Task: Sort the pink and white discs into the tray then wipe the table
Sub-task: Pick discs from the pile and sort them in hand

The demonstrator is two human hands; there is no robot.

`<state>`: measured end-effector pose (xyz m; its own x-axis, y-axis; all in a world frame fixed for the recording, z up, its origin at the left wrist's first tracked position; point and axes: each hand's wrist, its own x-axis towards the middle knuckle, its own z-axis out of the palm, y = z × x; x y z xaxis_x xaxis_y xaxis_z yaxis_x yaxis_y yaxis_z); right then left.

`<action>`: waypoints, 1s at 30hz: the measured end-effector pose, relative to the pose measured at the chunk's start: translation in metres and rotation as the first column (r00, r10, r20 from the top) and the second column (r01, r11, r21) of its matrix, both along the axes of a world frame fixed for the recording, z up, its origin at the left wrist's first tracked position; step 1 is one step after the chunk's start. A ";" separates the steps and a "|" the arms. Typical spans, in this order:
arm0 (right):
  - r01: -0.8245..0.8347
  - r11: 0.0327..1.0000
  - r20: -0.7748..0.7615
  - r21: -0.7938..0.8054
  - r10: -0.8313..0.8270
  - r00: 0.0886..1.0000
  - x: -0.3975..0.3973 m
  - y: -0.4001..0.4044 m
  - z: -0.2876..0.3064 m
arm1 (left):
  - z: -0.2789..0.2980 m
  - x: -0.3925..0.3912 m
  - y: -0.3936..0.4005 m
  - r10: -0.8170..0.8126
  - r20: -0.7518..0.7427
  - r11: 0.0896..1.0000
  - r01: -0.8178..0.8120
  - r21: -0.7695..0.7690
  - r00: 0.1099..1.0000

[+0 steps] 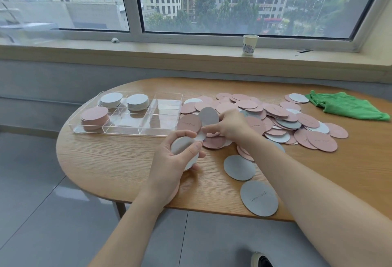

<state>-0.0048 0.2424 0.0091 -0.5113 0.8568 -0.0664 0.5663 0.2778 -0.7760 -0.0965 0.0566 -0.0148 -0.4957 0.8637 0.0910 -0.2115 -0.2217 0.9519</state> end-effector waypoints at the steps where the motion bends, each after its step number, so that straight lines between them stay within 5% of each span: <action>1: 0.012 0.999 -0.049 -0.043 -0.014 0.999 0.007 -0.001 0.002 | 0.000 0.000 0.000 -0.001 0.006 1.000 0.001 -0.001 1.000; 8: 0.049 0.961 -0.300 -0.272 -0.133 0.944 0.076 -0.016 0.020 | 0.003 0.006 0.002 0.031 -0.042 0.999 -0.032 -0.018 0.999; 15: -0.192 0.912 -0.516 -0.363 -0.025 0.856 0.115 -0.041 0.006 | 0.007 0.032 0.013 0.072 0.009 0.997 -0.072 -0.019 0.997; 25: -0.284 0.945 -0.425 -0.163 0.192 0.885 0.117 -0.060 0.001 | 0.005 0.060 0.026 -0.021 0.027 0.997 0.019 0.073 0.999; 30: -0.345 0.938 -0.212 -0.018 0.334 0.918 0.112 -0.068 -0.003 | 0.001 0.060 0.029 -0.055 0.066 0.996 0.050 0.069 0.996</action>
<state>0.1075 0.1747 0.0058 -0.7782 0.6274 0.0287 0.2741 0.3804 -0.8833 -0.0365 0.0856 -0.0141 -0.4568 0.8818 0.1172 -0.2882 -0.2713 0.9183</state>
